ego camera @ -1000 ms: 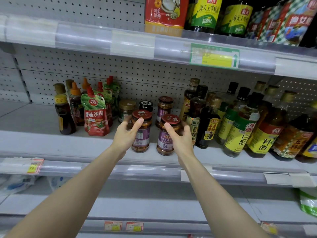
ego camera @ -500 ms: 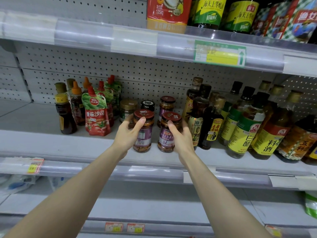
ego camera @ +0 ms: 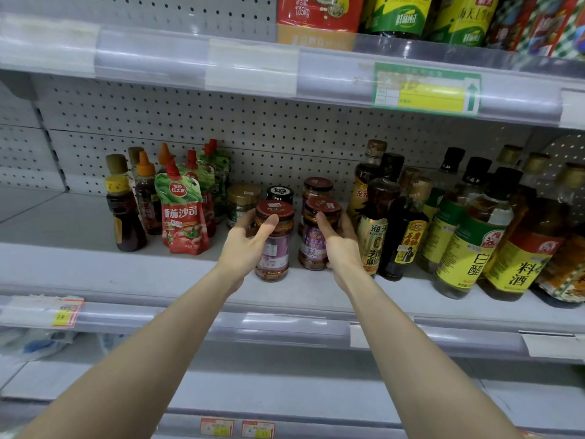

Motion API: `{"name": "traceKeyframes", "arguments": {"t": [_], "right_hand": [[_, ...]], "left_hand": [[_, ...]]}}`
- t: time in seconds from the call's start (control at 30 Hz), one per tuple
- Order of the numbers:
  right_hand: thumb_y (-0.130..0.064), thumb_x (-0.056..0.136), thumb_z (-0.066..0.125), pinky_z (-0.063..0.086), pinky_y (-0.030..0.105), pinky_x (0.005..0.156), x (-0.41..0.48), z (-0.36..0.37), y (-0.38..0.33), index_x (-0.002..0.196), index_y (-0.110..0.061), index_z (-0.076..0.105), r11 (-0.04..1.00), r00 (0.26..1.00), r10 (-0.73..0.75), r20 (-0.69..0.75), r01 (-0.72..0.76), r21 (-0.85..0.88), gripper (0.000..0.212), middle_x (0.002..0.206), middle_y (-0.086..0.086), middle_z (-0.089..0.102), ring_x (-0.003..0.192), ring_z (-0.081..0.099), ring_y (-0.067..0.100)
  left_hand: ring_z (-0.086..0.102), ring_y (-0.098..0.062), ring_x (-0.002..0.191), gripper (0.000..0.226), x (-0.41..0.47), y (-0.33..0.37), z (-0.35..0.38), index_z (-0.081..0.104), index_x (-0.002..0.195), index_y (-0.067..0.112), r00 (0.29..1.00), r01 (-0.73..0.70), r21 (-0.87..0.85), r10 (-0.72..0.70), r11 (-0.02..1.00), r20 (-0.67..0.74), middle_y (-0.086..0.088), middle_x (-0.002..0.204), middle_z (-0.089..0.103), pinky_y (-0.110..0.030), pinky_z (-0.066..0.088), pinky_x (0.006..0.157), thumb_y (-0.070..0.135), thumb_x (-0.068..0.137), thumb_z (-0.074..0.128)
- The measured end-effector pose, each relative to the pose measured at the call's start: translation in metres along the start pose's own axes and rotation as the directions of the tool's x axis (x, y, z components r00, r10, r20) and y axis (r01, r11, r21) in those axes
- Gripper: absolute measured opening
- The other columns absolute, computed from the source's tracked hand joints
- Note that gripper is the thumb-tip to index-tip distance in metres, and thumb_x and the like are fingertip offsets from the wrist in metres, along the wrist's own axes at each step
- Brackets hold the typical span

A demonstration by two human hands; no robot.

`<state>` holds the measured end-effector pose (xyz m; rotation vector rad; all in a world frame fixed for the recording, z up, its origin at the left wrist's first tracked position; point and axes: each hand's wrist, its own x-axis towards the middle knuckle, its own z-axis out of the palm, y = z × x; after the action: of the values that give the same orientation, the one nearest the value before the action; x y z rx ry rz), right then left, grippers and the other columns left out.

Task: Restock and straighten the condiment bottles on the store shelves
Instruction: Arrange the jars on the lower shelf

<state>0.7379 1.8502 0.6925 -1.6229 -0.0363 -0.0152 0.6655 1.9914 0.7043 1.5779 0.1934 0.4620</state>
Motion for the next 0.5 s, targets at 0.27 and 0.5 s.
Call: {"name": "traceKeyframes", "arguments": {"t": [0.27, 0.5], "right_hand": [[-0.084, 0.049, 0.055, 0.040, 0.054, 0.105, 0.016, 0.005, 0.005, 0.143, -0.043, 0.035, 0.999, 0.999, -0.033, 0.016, 0.033, -0.021, 0.104, 0.148, -0.004, 0.044, 0.132, 0.045, 0.026], [-0.058, 0.082, 0.064, 0.039, 0.050, 0.108, 0.027, 0.007, 0.007, 0.147, -0.033, 0.035, 0.998, 0.998, -0.065, 0.014, 0.065, 0.005, 0.076, 0.149, 0.002, 0.044, 0.134, 0.043, 0.026]], "left_hand": [[0.059, -0.017, 0.114, 0.047, 0.012, -0.006, 0.000, 0.052, 0.132, 0.024, 1.000, 0.025, -0.008, -0.025, 1.000, -0.015, 0.002, 0.123, 0.063, -0.043, 0.049, 0.100, 0.042, 0.089, 0.061], [0.059, -0.015, 0.113, 0.047, 0.015, -0.007, 0.002, 0.054, 0.131, 0.023, 1.000, 0.026, -0.019, -0.026, 0.999, -0.014, 0.005, 0.120, 0.063, -0.034, 0.049, 0.096, 0.042, 0.089, 0.062]]}}
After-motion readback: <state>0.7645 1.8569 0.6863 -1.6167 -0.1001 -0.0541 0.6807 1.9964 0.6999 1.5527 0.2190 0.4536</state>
